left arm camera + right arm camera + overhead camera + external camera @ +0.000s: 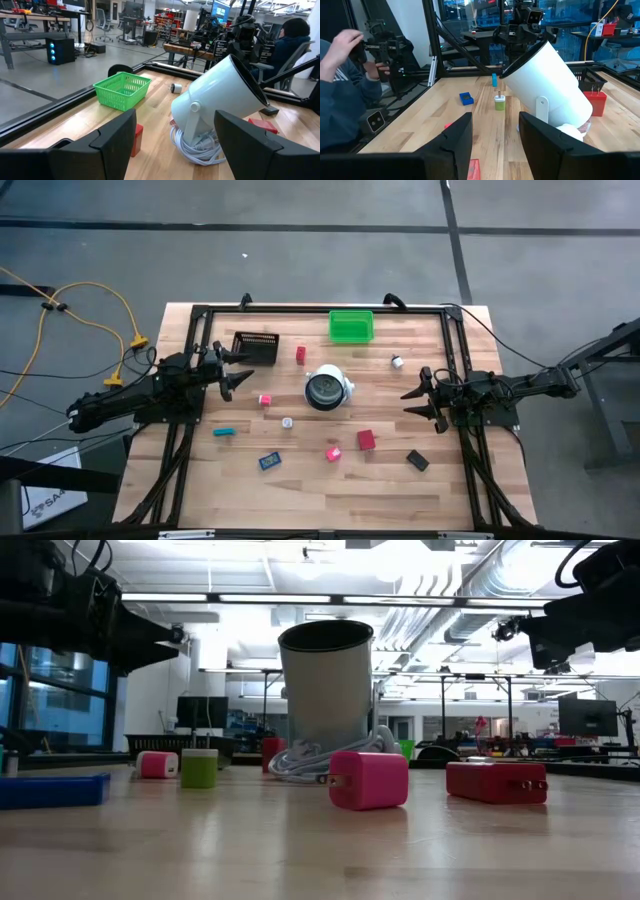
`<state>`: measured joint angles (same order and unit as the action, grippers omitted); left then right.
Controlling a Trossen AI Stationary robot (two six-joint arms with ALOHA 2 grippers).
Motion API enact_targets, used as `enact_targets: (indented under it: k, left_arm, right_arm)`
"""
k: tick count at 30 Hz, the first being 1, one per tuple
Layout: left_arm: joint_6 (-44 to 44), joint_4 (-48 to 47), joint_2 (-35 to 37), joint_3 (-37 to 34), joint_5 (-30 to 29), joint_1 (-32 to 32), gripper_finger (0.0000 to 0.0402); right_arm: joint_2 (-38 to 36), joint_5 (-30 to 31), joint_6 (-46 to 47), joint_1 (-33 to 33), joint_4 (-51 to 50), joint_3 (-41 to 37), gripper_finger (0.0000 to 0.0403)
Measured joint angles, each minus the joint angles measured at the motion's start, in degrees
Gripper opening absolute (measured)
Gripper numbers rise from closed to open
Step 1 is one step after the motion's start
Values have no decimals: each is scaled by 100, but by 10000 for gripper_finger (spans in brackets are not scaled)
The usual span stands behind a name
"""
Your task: Pick & Place Office items
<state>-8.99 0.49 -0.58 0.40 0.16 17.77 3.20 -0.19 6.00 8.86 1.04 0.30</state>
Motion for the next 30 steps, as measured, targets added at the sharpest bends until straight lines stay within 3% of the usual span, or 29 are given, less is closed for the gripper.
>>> enact_targets:
  k: [22,30]
  left_arm:
    - [10,0,0,0,-2,-1,262]
    - [480,0,1,0,-2,-1,262]
  right_arm:
    - [1,0,0,1,0,0,148]
    - [2,1,0,0,0,1,148]
